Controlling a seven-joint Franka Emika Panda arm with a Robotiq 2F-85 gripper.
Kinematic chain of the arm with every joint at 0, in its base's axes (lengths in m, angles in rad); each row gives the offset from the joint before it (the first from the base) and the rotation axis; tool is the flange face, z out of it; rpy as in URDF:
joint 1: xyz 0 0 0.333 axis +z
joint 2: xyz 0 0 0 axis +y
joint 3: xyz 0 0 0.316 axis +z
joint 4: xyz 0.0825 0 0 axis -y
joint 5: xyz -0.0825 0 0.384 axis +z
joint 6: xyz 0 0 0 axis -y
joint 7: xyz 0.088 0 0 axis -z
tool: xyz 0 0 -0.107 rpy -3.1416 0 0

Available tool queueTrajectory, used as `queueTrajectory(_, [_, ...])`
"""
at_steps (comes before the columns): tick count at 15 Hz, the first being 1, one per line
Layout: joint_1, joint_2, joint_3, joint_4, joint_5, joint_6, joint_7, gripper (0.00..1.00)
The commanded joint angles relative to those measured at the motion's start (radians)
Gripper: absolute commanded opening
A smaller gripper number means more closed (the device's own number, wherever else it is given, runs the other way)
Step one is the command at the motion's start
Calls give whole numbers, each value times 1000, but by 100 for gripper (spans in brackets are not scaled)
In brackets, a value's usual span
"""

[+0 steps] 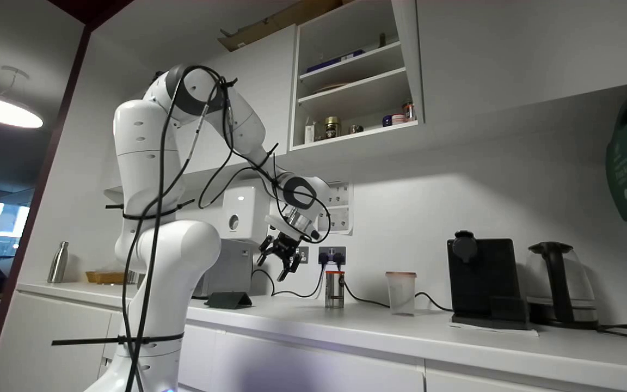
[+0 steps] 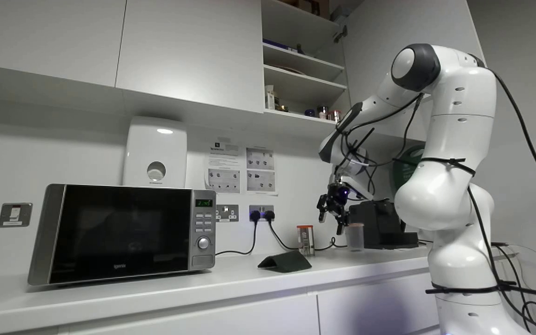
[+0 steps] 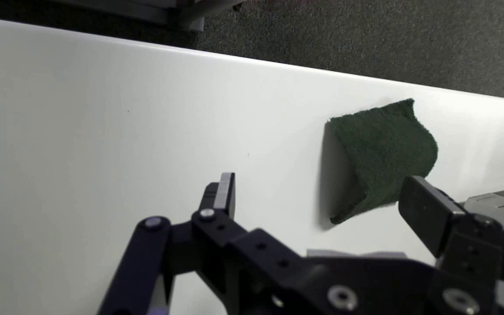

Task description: Wipe the countertop with the black cloth

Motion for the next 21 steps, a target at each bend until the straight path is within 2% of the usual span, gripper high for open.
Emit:
queueTrajectory(1, [-19, 2, 17, 2, 5, -4, -7, 100])
queueTrajectory(8, [-20, 43, -4, -1, 36, -7, -43, 100])
queueTrajectory(13, [-8, 119, -20, 4, 173, -27, -147, 100])
queueTrajectory(16, [-15, 164, 0, 7, 234, -31, -192, 100])
queueTrajectory(21, [-15, 234, 49, 20, 274, -30, -215, 100])
